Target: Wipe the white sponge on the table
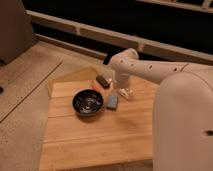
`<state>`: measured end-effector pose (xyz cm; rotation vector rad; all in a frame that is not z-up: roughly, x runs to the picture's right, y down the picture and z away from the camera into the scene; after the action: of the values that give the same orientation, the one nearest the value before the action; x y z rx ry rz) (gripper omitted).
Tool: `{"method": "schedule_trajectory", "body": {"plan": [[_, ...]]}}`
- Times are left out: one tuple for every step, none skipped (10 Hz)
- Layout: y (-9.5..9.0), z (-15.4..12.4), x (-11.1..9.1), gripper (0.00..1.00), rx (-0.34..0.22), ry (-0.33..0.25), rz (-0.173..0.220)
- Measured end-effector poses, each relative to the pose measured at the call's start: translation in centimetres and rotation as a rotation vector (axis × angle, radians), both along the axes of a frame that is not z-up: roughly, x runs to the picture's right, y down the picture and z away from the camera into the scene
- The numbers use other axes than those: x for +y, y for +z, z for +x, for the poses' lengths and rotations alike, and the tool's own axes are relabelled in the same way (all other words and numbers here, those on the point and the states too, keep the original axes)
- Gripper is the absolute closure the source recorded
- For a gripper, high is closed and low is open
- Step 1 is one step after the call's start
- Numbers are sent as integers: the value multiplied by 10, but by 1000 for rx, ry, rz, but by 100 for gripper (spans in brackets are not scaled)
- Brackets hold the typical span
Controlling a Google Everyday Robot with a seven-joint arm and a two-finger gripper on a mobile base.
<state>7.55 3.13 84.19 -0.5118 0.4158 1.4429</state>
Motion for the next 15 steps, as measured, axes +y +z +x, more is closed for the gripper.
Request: {"method": "schedule_trajectory", "body": {"plan": [[5, -1, 3, 35, -2, 6, -8], [11, 0, 8, 35, 2, 12, -22], [17, 1, 13, 35, 12, 13, -37], [22, 3, 18, 35, 24, 10, -51], [28, 3, 25, 35, 35, -7, -68], [34, 0, 33, 35, 43, -29, -90], [39, -4, 39, 35, 48, -48, -107], [45, -7, 47, 35, 58, -69, -135], [49, -7, 52, 35, 70, -78, -151], [53, -7, 54, 35, 82, -82, -164], [56, -6, 52, 35, 95, -83, -167], [58, -4, 48, 35, 106, -79, -163], [59, -2, 42, 35, 115, -72, -155], [60, 1, 38, 35, 123, -63, -152], [64, 6, 36, 35, 137, -47, -154]]}}
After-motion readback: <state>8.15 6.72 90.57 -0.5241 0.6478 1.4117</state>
